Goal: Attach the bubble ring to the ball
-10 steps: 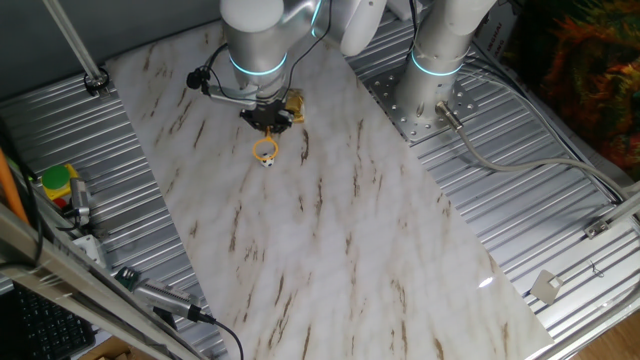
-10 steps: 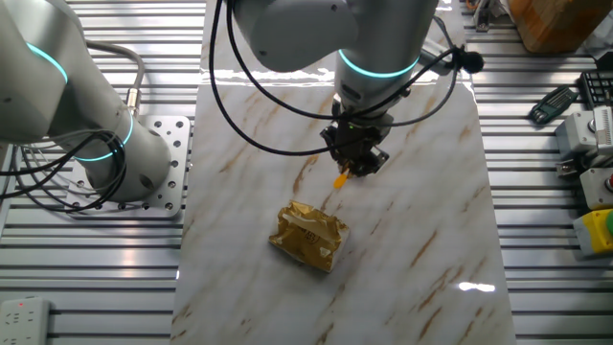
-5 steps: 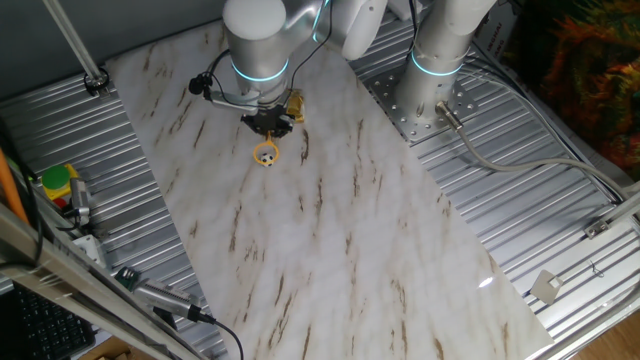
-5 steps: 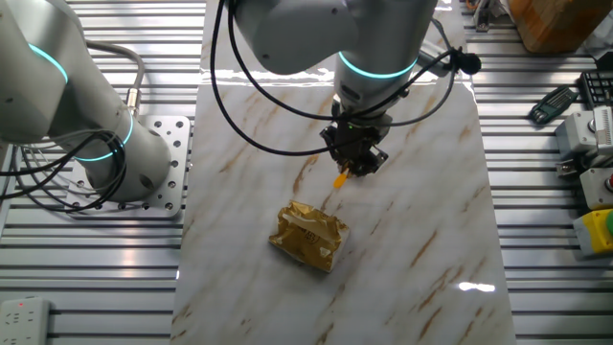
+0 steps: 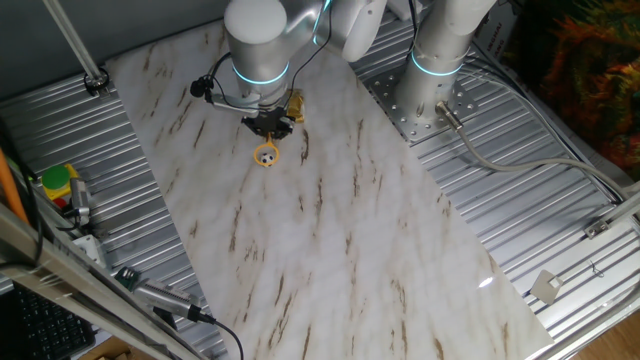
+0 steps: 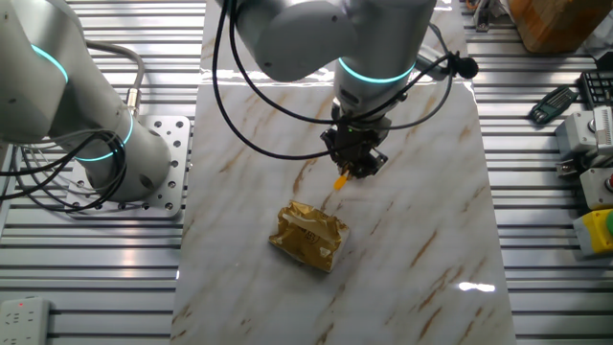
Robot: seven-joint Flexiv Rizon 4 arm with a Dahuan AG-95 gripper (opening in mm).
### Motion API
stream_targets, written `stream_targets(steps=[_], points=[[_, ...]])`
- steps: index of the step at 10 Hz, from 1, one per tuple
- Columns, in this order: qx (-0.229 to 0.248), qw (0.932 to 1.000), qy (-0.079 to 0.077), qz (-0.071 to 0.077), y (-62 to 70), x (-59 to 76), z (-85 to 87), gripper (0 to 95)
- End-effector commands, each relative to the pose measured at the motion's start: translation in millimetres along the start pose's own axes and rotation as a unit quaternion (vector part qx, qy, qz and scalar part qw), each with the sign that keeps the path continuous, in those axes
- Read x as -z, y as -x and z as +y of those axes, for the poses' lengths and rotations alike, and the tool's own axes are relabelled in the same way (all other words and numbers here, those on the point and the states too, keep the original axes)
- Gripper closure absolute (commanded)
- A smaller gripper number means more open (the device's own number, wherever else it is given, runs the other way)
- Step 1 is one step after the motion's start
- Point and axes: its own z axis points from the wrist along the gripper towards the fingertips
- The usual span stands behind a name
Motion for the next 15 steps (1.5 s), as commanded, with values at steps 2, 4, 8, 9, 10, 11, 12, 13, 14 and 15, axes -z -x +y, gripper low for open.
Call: stream_targets(steps=[2,4,8,9,10,11,12,13,14,15], points=[[0.001,1.0000,-0.004,-0.003,-1.4,-7.7,-1.3,95.0],[0.001,1.0000,-0.004,-0.003,-1.8,-9.7,-1.6,95.0],[0.000,1.0000,-0.003,-0.003,1.3,-15.8,-0.6,95.0],[0.001,1.0000,-0.004,-0.002,2.6,-16.9,-0.2,95.0],[0.000,1.0000,-0.004,-0.003,3.3,-17.9,-0.2,95.0],[0.000,1.0000,-0.003,-0.004,3.6,-18.4,-0.3,95.0],[0.001,1.0000,-0.005,-0.002,3.6,-18.9,-0.5,95.0],[0.002,1.0000,-0.004,-0.003,3.6,-20.1,-0.8,95.0],[0.002,1.0000,-0.004,-0.003,3.5,-22.0,-1.6,95.0],[0.002,1.0000,-0.004,-0.002,3.4,-22.6,-1.8,95.0]])
